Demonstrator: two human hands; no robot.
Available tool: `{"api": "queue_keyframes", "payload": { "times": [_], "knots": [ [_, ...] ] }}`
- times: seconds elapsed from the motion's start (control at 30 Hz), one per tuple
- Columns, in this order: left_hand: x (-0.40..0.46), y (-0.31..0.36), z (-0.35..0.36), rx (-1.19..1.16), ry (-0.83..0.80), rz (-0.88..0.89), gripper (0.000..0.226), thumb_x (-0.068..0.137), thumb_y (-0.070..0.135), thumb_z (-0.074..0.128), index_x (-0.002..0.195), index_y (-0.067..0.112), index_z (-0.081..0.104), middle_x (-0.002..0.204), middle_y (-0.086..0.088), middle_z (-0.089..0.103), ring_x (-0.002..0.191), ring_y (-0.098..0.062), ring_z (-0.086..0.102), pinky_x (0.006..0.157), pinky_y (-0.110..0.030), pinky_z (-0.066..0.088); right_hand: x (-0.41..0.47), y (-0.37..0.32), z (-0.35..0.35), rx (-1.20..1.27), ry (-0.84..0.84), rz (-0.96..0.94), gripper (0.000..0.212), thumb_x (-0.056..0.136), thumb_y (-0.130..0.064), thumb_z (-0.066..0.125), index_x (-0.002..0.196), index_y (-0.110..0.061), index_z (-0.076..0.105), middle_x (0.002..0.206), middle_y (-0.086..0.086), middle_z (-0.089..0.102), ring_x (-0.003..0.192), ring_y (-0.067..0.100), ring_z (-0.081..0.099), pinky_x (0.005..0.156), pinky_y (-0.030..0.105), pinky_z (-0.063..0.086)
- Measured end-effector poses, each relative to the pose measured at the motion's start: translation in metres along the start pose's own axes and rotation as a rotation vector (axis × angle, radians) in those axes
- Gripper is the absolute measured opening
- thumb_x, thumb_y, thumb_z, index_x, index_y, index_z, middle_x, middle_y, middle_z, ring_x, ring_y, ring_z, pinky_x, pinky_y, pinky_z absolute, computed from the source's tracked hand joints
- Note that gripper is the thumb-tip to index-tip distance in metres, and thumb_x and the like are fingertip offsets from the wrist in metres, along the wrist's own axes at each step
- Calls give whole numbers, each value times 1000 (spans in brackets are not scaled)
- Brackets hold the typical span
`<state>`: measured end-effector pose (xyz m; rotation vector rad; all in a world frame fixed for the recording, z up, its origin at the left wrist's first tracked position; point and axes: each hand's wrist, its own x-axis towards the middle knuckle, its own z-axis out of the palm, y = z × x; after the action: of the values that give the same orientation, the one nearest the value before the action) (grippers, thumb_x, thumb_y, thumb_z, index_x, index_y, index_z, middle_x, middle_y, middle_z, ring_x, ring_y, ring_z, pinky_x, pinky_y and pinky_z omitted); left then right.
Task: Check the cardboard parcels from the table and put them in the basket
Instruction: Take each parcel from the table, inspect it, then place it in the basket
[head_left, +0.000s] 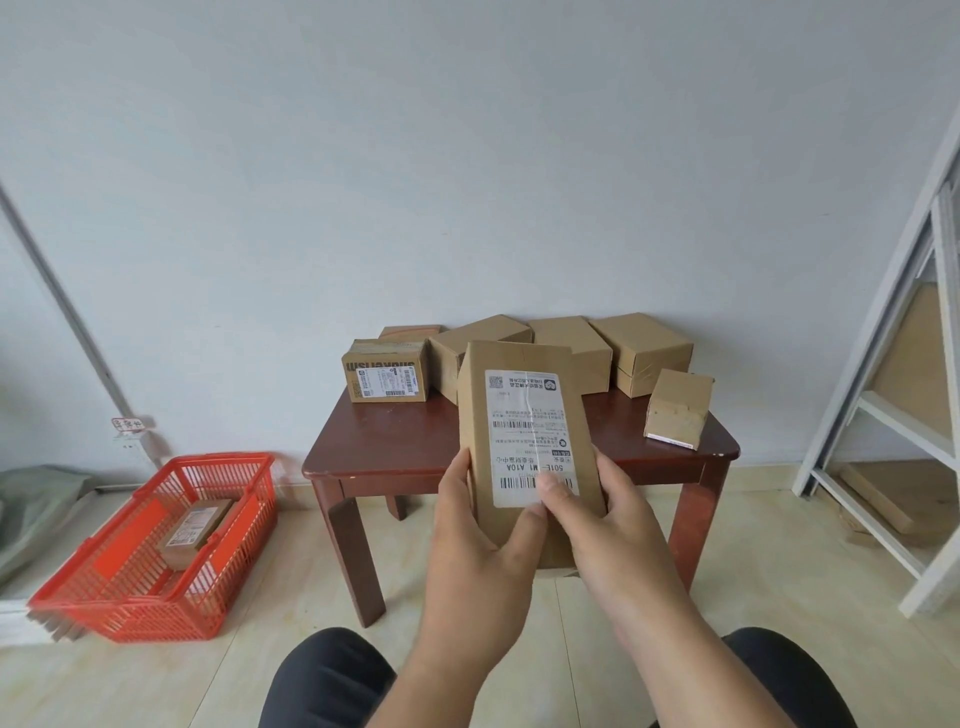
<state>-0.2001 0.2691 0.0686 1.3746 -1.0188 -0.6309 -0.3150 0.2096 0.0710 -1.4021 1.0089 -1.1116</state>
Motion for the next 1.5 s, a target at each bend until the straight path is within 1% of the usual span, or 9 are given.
{"api": "queue_keyframes", "payload": {
  "times": [0.23, 0.33, 0.43, 0.53, 0.67, 0.8, 0.9, 1.23, 1.5],
  "knots": [
    [21, 3, -14, 59, 70, -52, 57, 75, 57, 72, 129, 55, 55, 132, 18, 63, 132, -11, 57, 109, -44, 52, -8, 5, 3, -33, -7, -33, 45, 92, -37, 80, 131, -46, 58, 107, -31, 75, 98, -11, 70, 82, 12, 54],
    [18, 4, -12, 94, 120, 0, 58, 82, 54, 75, 135, 47, 54, 130, 22, 57, 131, 1, 50, 108, -33, 49, -7, 1, 3, -61, 13, -51, 37, 93, -40, 79, 123, -47, 59, 104, -33, 75, 96, -11, 70, 75, 8, 51],
    [9, 3, -6, 144, 147, 42, 60, 87, 44, 77, 141, 43, 52, 128, 26, 50, 127, 12, 42, 99, -14, 42, 1, -5, 1, -99, 77, -69, 33, 92, -47, 77, 119, -43, 60, 105, -27, 76, 97, 3, 76, 81, 23, 54],
    [3, 3, -3, 178, 158, 52, 63, 87, 44, 77, 144, 42, 50, 128, 28, 48, 127, 14, 40, 95, -8, 39, 4, -9, -3, -191, 86, -96, 37, 91, -57, 72, 124, -44, 61, 112, -25, 73, 101, -4, 69, 76, 18, 49],
    [-2, 6, -6, 141, 155, 29, 67, 85, 49, 77, 146, 42, 49, 132, 25, 50, 127, 11, 45, 101, -17, 44, 2, -12, -6, -189, 40, -124, 46, 86, -68, 68, 129, -57, 59, 126, -21, 70, 110, -1, 69, 94, 31, 56],
    [1, 15, -10, 93, 145, -10, 54, 86, 59, 74, 132, 44, 50, 130, 16, 60, 120, -2, 60, 100, -35, 55, -9, -18, -6, -124, 7, -139, 36, 94, -45, 76, 126, -45, 59, 111, -28, 74, 97, -11, 70, 74, 7, 50],
    [2, 27, -15, 100, 169, -5, 39, 91, 53, 73, 118, 43, 48, 118, 17, 67, 104, 1, 68, 90, -35, 60, -17, -20, -6, -103, -27, -143, 35, 95, -37, 76, 124, -39, 58, 102, -33, 74, 89, -10, 72, 68, 6, 51],
    [-17, 38, -5, 91, 181, 41, 52, 92, 51, 73, 135, 36, 47, 117, 22, 68, 101, 5, 70, 80, -23, 58, -17, -35, -13, -135, 88, -174, 30, 92, -50, 76, 113, -35, 60, 95, -26, 75, 84, -10, 70, 67, 16, 56],
    [-8, 50, -5, 69, 123, 24, 47, 94, 44, 73, 132, 25, 54, 105, 19, 72, 90, 11, 70, 68, -10, 53, -20, -39, -18, -139, 56, -226, 38, 89, -57, 73, 125, -53, 60, 122, -18, 71, 105, -1, 70, 85, 29, 59]
  ]
}}
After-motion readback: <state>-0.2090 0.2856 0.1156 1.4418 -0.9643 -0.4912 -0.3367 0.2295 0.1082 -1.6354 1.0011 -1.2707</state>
